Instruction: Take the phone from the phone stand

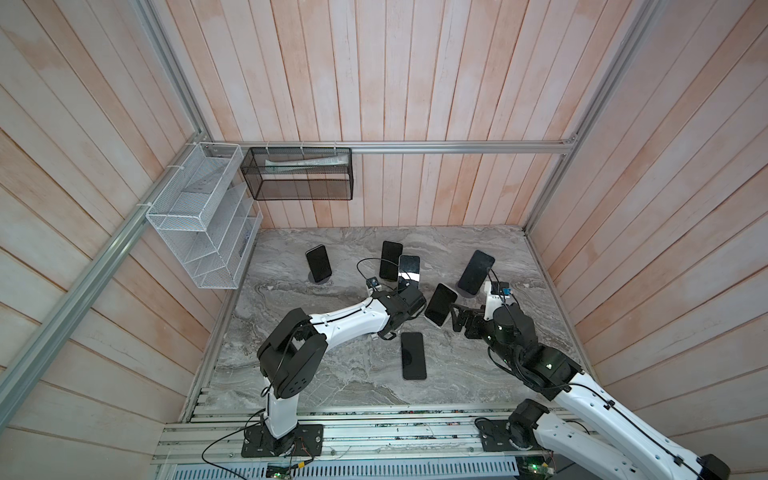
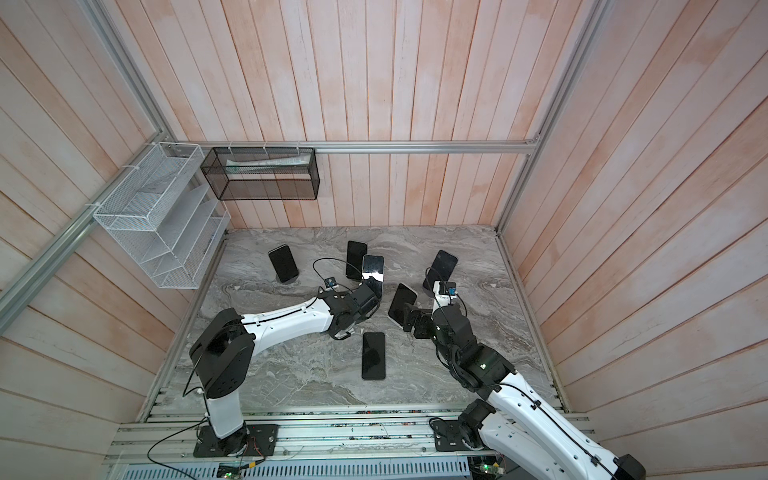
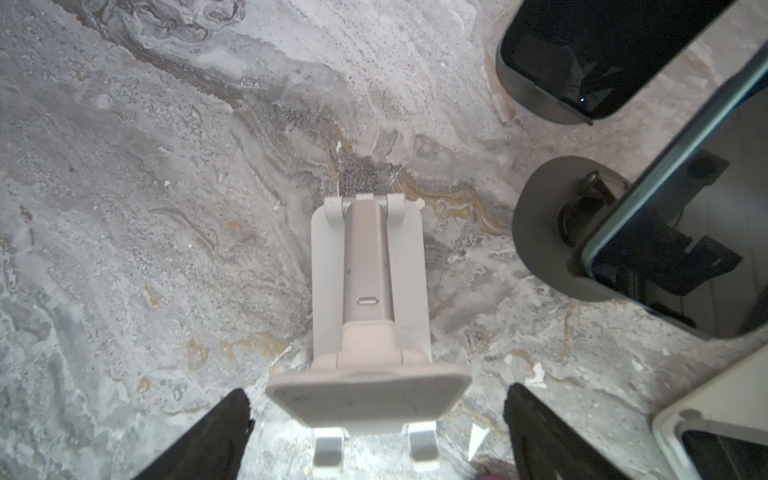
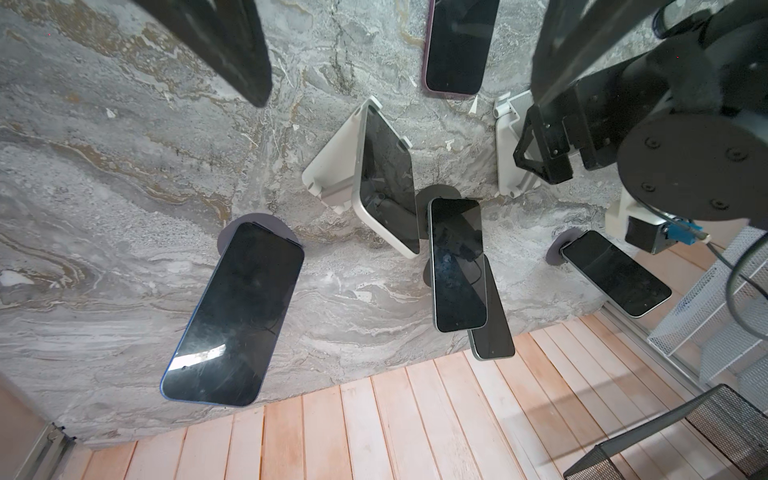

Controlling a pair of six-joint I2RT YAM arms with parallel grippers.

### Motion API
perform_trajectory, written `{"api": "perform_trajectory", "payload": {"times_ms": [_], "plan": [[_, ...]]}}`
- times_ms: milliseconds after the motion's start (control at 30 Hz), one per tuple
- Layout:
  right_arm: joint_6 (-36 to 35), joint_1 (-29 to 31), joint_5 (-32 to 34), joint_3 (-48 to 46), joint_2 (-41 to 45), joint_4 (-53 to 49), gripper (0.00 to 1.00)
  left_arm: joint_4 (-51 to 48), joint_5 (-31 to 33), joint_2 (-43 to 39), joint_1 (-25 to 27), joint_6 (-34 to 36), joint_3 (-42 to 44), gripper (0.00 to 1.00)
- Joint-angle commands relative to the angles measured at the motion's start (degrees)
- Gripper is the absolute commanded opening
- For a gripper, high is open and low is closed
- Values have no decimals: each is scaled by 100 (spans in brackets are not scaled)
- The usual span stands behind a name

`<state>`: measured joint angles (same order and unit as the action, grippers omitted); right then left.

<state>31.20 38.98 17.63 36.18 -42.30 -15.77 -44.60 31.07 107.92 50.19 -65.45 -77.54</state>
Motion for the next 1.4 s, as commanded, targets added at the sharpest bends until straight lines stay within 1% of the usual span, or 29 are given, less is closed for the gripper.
{"api": "perform_trajectory", "payload": {"times_ms": [0, 100, 200, 400, 633, 733, 833, 900, 967, 1067, 1100, 1133, 1200, 1267, 1367], "plan": [[-114, -72, -231, -75, -38, 328, 98, 420, 0, 166, -155, 350, 164, 94], [-99, -136, -376, -133, -57, 412, 98, 468, 70, 147, -210, 414, 283, 90], [-23, -184, -420, -255, -7, 486, 98, 770, 38, 59, -211, 654, 474, 86], [86, -229, -673, -419, 157, 571, 98, 881, 91, 132, -209, 770, 476, 79], [162, -245, -619, -453, 327, 450, 98, 851, 189, 66, -212, 853, 526, 64], [211, -242, -699, -423, 341, 427, 97, 632, 209, -131, -207, 848, 545, 63], [212, -247, -814, -336, 285, 399, 97, 771, 188, -630, -211, 979, 836, 63], [196, -249, -806, -305, 243, 400, 97, 1057, 155, -1023, -228, 1292, 1052, 62], [185, -242, -789, -299, 200, 434, 97, 1430, 81, -1382, -309, 1757, 1225, 62], [171, -243, -860, -300, 137, 494, 97, 2004, -269, -1719, -696, 2655, 1342, 62], [167, -246, -875, -315, 126, 527, 97, 2202, -522, -1751, -916, 3060, 1330, 62], [167, -242, -882, -349, 133, 561, 97, 2360, -761, -1729, -1172, 3410, 1268, 62], [158, -255, -868, -371, 135, 614, 97, 2503, -1175, -1515, -1686, 3892, 1040, 62], [112, -253, -878, -310, 117, 602, 97, 2638, -1457, -1168, -2124, 4236, 740, 60], [32, -261, -874, -187, 78, 512, 97, 2820, -1496, -529, -2471, 4731, 141, 59]]}}
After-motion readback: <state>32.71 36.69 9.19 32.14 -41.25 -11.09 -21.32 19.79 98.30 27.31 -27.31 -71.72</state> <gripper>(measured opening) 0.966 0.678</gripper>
